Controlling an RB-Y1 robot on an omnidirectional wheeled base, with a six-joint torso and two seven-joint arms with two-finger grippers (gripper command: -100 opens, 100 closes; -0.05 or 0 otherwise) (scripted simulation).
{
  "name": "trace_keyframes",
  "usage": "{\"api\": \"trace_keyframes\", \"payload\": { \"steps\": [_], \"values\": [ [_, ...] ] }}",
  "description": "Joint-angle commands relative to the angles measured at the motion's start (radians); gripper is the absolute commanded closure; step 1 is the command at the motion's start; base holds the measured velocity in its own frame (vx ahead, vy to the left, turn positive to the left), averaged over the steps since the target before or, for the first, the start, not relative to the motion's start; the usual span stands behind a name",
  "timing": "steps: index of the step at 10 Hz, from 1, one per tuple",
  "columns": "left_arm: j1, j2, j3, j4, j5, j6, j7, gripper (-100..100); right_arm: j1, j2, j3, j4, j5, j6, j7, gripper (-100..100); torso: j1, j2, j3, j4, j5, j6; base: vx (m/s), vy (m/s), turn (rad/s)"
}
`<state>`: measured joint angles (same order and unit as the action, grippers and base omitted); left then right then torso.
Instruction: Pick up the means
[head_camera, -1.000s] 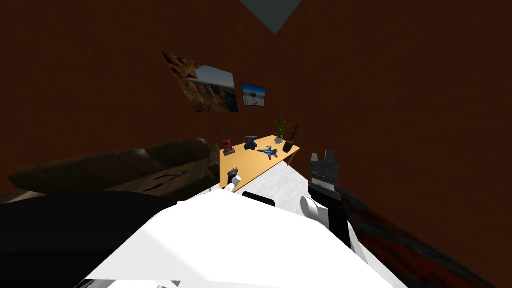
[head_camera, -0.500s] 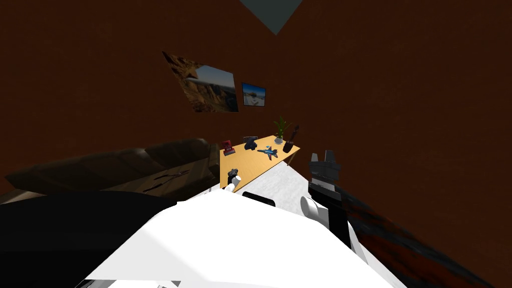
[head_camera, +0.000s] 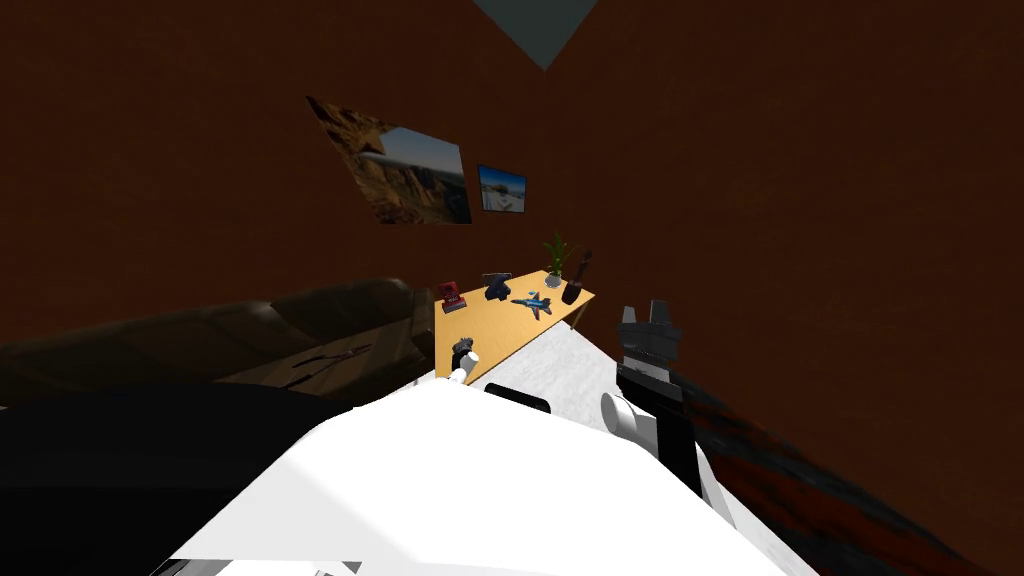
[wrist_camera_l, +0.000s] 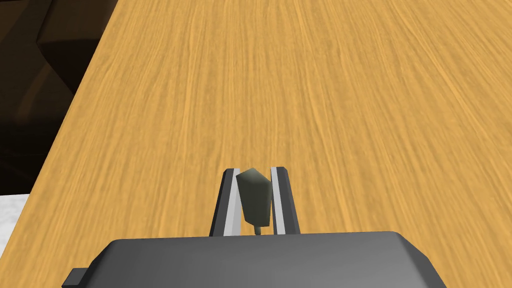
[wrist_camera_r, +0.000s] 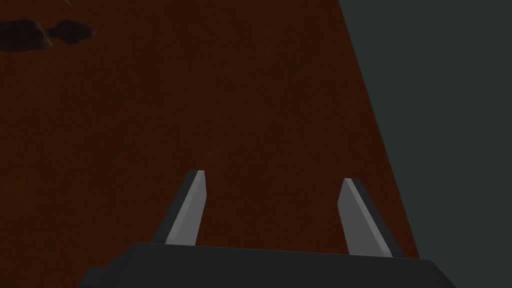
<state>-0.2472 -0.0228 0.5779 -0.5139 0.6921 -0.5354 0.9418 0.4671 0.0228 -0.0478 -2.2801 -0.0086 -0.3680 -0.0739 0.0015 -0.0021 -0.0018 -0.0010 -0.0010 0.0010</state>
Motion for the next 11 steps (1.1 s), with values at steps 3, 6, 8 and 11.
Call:
{"api": "trace_keyframes", "payload": {
  "steps": [3,6,8,11],
  "values": [
    [0.106,0.052,-0.033,-0.089,0.095,0.031,0.019,100,0.0,0.0,0.0,0.0,0.0,0.0,0.0,0,0.0,-0.002,-0.001,0.0,0.001,0.001,0.03,-0.065,-0.206],
    [0.128,0.052,-0.033,-0.09,0.104,0.031,0.019,100,0.0,0.0,0.0,0.0,0.0,0.0,0.0,0,0.002,-0.001,-0.001,-0.001,0.002,0.001,0.013,-0.035,-0.038],
    [0.192,0.077,-0.05,-0.134,0.155,0.046,0.029,100,0.0,0.0,0.0,0.0,0.0,0.0,0.0,0,0.002,-0.001,-0.002,-0.002,0.003,0.0,0.022,-0.054,-0.205],
    [0.292,0.128,-0.083,-0.223,0.245,0.077,0.05,100,0.0,0.0,0.0,0.0,0.0,0.0,0.0,0,0.003,-0.004,-0.005,-0.005,0.006,0.0,0.04,-0.073,-0.211]
  ]
}}
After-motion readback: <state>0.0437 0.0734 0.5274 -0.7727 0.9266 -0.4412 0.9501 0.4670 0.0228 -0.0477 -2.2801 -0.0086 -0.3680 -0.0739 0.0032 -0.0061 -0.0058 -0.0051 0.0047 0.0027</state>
